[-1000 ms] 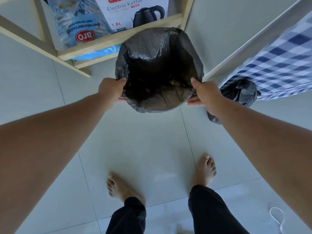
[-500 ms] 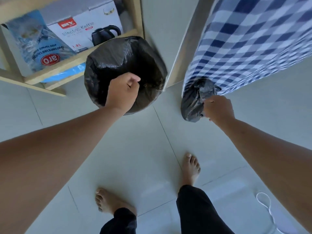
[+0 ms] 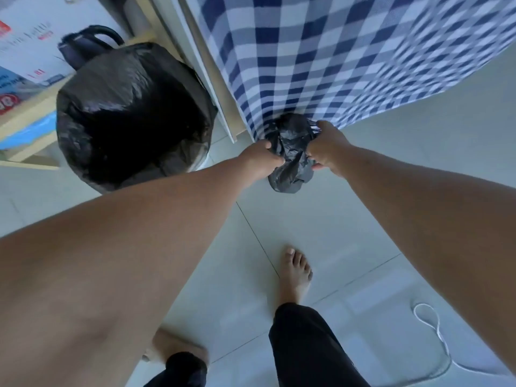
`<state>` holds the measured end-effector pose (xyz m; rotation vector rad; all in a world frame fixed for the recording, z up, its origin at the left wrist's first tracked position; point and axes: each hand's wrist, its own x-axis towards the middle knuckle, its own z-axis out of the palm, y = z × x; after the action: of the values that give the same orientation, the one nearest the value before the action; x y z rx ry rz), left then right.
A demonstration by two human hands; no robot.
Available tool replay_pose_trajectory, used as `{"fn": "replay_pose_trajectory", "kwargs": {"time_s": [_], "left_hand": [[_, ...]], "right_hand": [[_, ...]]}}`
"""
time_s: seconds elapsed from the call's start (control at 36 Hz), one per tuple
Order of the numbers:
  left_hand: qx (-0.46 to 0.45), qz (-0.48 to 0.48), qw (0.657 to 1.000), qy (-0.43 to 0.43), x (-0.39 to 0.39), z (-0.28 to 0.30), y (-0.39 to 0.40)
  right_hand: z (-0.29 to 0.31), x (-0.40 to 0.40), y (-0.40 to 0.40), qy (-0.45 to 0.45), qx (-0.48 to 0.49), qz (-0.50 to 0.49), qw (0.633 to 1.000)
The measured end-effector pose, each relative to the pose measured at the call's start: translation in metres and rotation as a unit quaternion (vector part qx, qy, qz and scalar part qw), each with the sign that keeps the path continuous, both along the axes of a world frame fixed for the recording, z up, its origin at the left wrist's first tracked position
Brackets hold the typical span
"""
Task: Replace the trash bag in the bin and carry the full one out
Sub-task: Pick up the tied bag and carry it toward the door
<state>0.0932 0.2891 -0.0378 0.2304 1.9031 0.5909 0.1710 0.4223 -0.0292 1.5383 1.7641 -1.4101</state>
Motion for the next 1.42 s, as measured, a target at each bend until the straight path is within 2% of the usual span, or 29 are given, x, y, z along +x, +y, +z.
{"fn": "replay_pose_trajectory", "kwargs": {"time_s": [0.11,0.22,0.33,0.42,0.56,0.69,0.86,0.92,1.11,1.17,1.28,1.42], "left_hand": [[-0.021,-0.038,0.997,0.068,0.011,-0.013,0.009],[-0.022,-0.083,0.988,0.131,0.008,-0.015,0.009],[-0.004,-0.048,0.991,0.122,0.002,0.002,0.013],[0.026,-0.016,0.997,0.078,0.0,0.027,0.009],[0.039,-0.029,0.998,0.036,0.007,0.084,0.004],[0.062,-0.073,0.995,0.038,0.021,0.159,0.003],[0.127,-0.142,0.98,0.051,0.057,0.306,0.02],[0.151,-0.163,0.974,0.053,0.074,0.358,0.03],[0.244,-0.273,0.927,0.085,0.163,0.539,0.067],[0.266,-0.287,0.915,0.099,0.182,0.572,0.081],[0.317,-0.358,0.869,0.126,0.255,0.662,0.118],[0.367,-0.44,0.803,0.165,0.336,0.735,0.163]], "right_hand": [[-0.023,0.013,0.002,0.015,0.077,0.045,0.996],[-0.023,0.024,-0.002,0.039,0.07,0.051,0.995],[-0.006,0.037,0.004,0.05,0.088,0.028,0.994],[0.022,0.045,0.007,0.059,0.088,0.022,0.994],[0.078,0.061,0.005,0.059,0.115,0.059,0.99],[0.158,0.086,0.0,0.044,0.189,0.14,0.971],[0.303,0.142,-0.006,0.03,0.259,0.106,0.96],[0.354,0.166,-0.006,0.03,0.275,0.071,0.958],[0.538,0.278,-0.014,0.07,0.281,-0.148,0.946],[0.573,0.3,-0.014,0.075,0.282,-0.18,0.939],[0.66,0.374,-0.015,0.088,0.31,-0.264,0.909],[0.724,0.454,-0.004,0.087,0.348,-0.333,0.872]]}}
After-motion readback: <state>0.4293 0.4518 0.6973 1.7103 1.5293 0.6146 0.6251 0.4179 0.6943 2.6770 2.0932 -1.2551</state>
